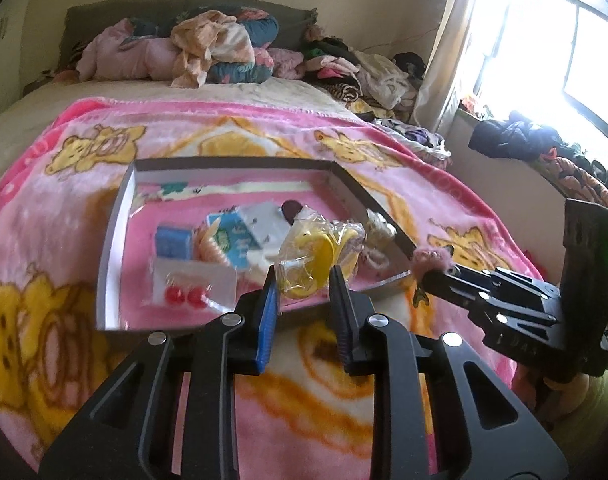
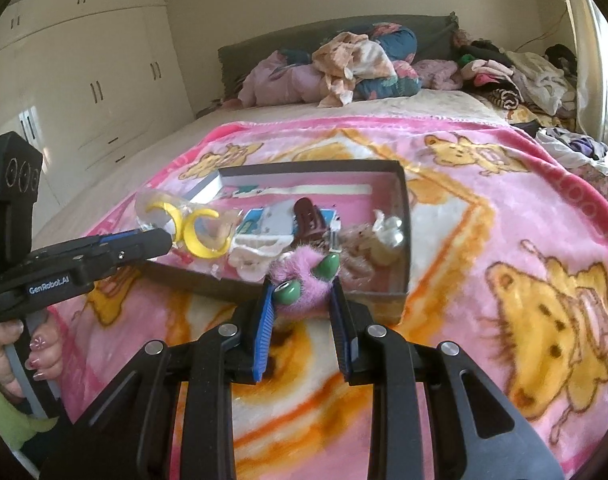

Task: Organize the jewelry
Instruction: 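Carry the yellow hoops and pink pom-pom into the box with both tools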

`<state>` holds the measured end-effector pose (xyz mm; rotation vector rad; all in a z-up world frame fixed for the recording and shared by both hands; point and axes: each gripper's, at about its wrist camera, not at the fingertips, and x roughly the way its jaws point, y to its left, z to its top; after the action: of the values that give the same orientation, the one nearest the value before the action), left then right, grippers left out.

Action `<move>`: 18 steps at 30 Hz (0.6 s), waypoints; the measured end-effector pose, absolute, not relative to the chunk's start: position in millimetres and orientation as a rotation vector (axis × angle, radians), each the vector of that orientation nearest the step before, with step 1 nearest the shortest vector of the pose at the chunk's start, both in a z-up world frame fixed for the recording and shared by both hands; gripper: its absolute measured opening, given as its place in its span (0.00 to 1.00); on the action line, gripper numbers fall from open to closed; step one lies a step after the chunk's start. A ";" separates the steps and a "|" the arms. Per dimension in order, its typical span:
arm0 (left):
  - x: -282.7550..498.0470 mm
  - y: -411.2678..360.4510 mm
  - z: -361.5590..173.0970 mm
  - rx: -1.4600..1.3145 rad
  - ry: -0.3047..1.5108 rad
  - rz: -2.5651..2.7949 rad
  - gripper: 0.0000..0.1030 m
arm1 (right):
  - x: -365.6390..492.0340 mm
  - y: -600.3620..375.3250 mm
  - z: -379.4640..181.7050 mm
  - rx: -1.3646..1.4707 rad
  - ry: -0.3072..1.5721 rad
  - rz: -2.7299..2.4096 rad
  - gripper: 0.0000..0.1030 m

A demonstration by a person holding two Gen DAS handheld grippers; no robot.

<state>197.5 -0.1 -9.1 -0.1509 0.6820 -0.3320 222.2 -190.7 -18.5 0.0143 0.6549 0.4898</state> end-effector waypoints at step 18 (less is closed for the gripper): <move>247.3 0.9 -13.9 -0.184 0.691 -0.303 0.10 | 266.0 -194.0 -14.6 -0.009 0.654 0.425 0.25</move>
<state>247.3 0.9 -13.9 -0.1843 0.6915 -0.3032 266.0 -194.0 -14.6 -0.0090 0.6542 0.4249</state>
